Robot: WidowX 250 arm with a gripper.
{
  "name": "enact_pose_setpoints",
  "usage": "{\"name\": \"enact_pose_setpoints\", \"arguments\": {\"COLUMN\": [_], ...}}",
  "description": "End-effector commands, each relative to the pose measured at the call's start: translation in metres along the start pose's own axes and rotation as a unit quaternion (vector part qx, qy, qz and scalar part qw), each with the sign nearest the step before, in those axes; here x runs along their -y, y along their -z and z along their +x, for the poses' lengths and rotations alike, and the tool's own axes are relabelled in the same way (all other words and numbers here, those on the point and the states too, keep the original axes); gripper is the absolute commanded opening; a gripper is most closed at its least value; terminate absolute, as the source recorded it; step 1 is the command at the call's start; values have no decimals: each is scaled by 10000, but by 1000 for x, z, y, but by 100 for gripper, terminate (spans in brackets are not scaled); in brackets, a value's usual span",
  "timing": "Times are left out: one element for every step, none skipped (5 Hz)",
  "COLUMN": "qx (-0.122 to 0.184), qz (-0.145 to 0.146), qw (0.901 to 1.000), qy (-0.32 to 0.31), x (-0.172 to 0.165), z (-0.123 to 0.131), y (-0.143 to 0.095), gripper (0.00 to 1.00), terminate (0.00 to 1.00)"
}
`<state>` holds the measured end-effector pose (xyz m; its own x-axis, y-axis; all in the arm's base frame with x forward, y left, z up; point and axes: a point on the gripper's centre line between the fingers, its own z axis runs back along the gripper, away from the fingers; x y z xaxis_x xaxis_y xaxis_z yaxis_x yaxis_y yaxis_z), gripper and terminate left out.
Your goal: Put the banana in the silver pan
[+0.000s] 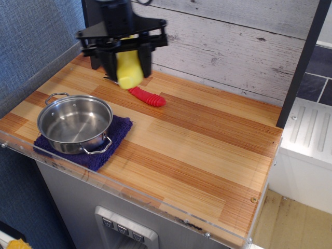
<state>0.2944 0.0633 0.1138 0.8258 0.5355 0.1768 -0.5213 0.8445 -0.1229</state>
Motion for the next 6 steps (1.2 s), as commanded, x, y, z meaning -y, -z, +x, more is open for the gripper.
{"name": "enact_pose_setpoints", "arguments": {"qx": [106, -147, -210, -192, -286, -322], "qz": [468, 665, 764, 725, 765, 821], "qw": [9988, 9976, 9965, 9965, 9957, 9942], "qy": [64, -107, -264, -362, -445, -617], "x": [-49, -68, -80, -86, -87, -87], "z": [-18, -31, -34, -30, -30, -29], "y": [3, 18, 27, 41, 50, 55], "gripper": [0, 0, 0, 0, 0, 0], "terminate": [0, 0, 0, 0, 0, 0]}}
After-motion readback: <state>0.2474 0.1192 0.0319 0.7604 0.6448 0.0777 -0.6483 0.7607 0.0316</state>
